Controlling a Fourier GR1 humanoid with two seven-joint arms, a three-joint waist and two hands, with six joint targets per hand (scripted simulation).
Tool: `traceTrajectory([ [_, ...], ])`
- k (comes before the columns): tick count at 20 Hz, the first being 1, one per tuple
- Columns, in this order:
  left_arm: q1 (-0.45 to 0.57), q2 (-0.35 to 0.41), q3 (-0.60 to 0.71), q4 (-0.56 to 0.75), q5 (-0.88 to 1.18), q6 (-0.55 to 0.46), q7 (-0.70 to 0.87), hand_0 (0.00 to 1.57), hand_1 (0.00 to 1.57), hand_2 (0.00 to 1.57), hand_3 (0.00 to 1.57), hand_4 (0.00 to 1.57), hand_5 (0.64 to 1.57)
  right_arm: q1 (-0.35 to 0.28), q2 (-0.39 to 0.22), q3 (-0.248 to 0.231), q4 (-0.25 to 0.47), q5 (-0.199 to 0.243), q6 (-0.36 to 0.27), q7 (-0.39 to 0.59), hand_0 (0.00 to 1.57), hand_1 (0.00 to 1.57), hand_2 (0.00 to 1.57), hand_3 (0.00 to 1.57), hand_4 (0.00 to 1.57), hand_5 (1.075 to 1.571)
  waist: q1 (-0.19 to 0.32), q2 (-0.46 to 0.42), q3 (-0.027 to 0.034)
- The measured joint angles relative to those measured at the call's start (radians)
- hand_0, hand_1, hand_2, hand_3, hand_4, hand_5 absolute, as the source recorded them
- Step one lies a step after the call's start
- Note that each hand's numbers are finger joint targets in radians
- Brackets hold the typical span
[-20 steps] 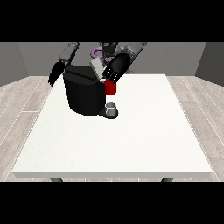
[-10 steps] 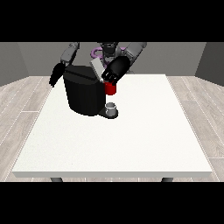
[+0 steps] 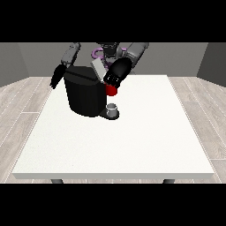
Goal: Insert the coffee pod into the coffee machine and close the lid
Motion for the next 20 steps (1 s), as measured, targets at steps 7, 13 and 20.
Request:
traceTrajectory([
  [7,0.005,-0.006,0.015,0.012,0.000,0.025,-0.021,1.15,1.15,1.15,0.95,0.00,1.571,0.003,-0.014,-0.007,-0.002,-0.005,0.012,0.003,0.00,0.00,0.00,0.00,0.06,1.571,-0.004,0.006,-0.0002],
  [13,-0.002,-0.018,0.029,0.006,0.007,0.052,-0.043,1.21,1.21,1.19,0.97,0.00,1.571,-0.010,-0.023,-0.020,0.008,-0.013,0.016,0.003,0.00,0.00,0.00,0.00,0.11,1.571,0.000,0.012,-0.0010],
  [20,-0.017,0.010,0.024,0.003,-0.013,0.081,-0.100,1.09,1.09,1.07,0.80,0.00,1.571,-0.009,-0.014,-0.004,-0.001,0.009,-0.002,-0.004,0.00,0.00,0.00,0.00,0.11,1.571,-0.011,0.039,0.0003],
])
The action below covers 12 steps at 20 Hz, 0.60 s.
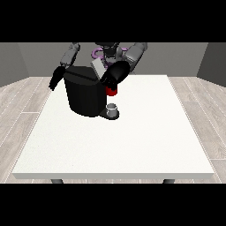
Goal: Insert the coffee pod into the coffee machine and close the lid
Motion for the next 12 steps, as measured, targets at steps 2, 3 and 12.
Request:
traceTrajectory([
  [2,-0.006,0.007,-0.010,-0.004,-0.012,0.004,-0.014,1.00,1.00,1.02,0.72,0.00,1.571,-0.004,-0.002,0.000,0.004,0.002,0.001,-0.006,0.00,0.00,0.00,0.00,0.16,1.571,0.002,0.008,0.0010],
  [3,-0.010,0.014,-0.011,-0.006,-0.017,0.011,-0.024,0.92,0.92,0.98,0.69,0.00,1.571,-0.012,-0.001,0.001,-0.001,0.003,-0.001,-0.002,0.00,0.00,0.00,0.00,0.16,1.571,0.000,0.016,0.0018],
  [12,-0.003,0.022,-0.026,0.001,-0.059,0.051,-0.029,0.00,0.00,0.57,0.47,0.00,1.571,-0.019,-0.019,-0.002,-0.007,0.009,0.006,0.025,0.00,0.00,0.00,0.00,0.12,1.571,-0.003,0.007,0.0030],
])
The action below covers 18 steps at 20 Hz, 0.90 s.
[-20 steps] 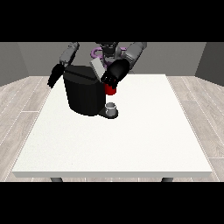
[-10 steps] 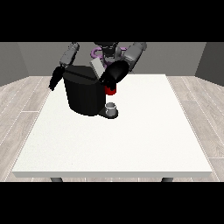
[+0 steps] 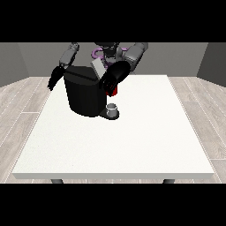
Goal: Insert the coffee pod into the coffee machine and close the lid
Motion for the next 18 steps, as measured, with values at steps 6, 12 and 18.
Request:
traceTrajectory([
  [6,-0.005,0.014,0.006,0.013,-0.005,-0.005,-0.015,0.00,0.00,0.36,0.25,0.00,1.571,0.004,0.002,-0.005,0.001,-0.005,-0.001,0.007,0.00,0.00,0.00,0.00,0.13,1.571,0.013,-0.004,-0.0001],
  [12,0.048,-0.031,0.002,0.018,-0.003,-0.024,0.017,0.00,0.00,0.00,0.00,0.00,1.571,0.055,0.017,-0.020,0.045,-0.017,-0.010,-0.008,0.00,0.00,0.00,0.00,0.00,1.571,0.069,-0.088,-0.0031],
  [18,0.173,-0.116,-0.010,0.001,0.015,-0.037,0.025,0.00,0.00,0.28,0.00,0.00,1.571,0.156,0.027,-0.034,0.092,-0.031,-0.010,-0.043,0.00,0.00,0.00,0.00,0.00,1.571,0.145,-0.223,-0.0046],
])
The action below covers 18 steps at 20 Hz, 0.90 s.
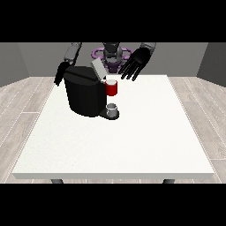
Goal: Insert the coffee pod into the coffee machine and close the lid
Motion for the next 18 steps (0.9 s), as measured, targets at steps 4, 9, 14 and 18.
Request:
traceTrajectory([
  [4,0.065,-0.082,0.091,-0.008,0.123,-0.006,-0.021,0.00,0.00,0.00,0.00,0.37,1.571,0.071,0.006,-0.001,0.019,-0.003,0.003,-0.022,0.00,0.00,0.00,0.00,0.00,1.571,0.050,-0.085,-0.0010],
  [9,0.214,-0.226,0.240,0.001,0.324,-0.013,-0.068,0.00,0.00,0.00,0.00,0.07,1.571,0.152,-0.006,-0.031,0.035,-0.023,0.005,-0.046,0.00,0.00,0.00,0.00,0.00,1.571,0.145,-0.207,-0.0026],
  [14,0.381,-0.330,0.308,0.021,0.433,-0.043,-0.087,0.00,0.00,0.00,0.00,0.39,1.571,0.205,-0.008,-0.039,0.014,-0.058,0.044,-0.057,0.00,0.00,0.00,0.00,0.00,1.571,0.223,-0.356,-0.0015],
  [18,0.471,-0.357,0.319,0.029,0.462,-0.059,-0.073,0.00,0.00,0.00,0.00,0.39,1.571,0.183,-0.005,-0.005,-0.044,-0.080,0.102,-0.024,0.00,0.00,0.00,0.00,0.00,1.571,0.254,-0.435,-0.0011],
])
